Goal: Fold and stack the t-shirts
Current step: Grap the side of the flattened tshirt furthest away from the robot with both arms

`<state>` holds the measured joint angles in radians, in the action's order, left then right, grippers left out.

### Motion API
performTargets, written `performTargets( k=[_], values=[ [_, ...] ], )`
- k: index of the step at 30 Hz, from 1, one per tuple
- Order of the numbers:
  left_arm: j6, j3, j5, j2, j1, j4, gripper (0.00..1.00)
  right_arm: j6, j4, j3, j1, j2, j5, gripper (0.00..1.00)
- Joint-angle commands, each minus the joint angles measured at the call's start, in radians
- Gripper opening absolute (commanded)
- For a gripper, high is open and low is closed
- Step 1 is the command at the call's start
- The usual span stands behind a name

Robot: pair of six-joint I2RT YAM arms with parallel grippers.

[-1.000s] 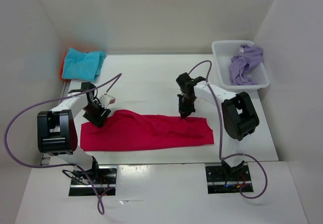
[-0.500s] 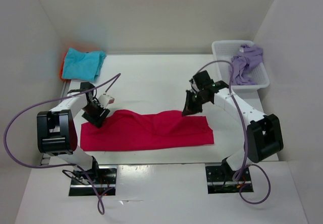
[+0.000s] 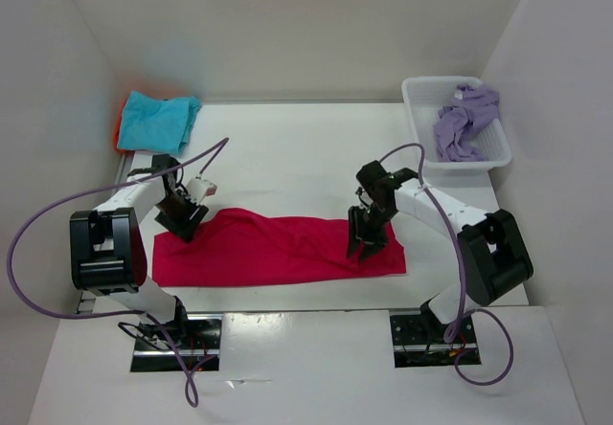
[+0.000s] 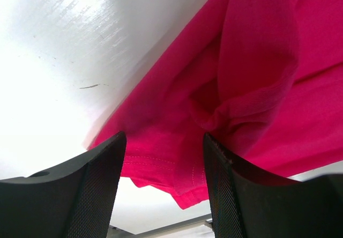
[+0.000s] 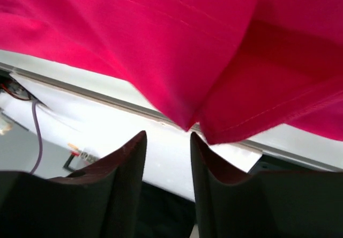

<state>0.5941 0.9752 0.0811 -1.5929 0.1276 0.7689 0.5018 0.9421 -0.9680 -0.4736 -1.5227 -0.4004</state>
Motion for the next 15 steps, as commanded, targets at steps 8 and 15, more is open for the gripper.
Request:
performTargets(
  k=[8, 15],
  values=[
    [-0.029, 0.077, 0.129, 0.030, 0.004, 0.040, 0.67, 0.001, -0.009, -0.253, -0.005, -0.100, 0.202, 0.49],
    [-0.074, 0.139, 0.171, -0.044, -0.086, 0.030, 0.67, 0.011, -0.083, -0.210, -0.005, -0.159, 0.192, 0.49]
  ],
)
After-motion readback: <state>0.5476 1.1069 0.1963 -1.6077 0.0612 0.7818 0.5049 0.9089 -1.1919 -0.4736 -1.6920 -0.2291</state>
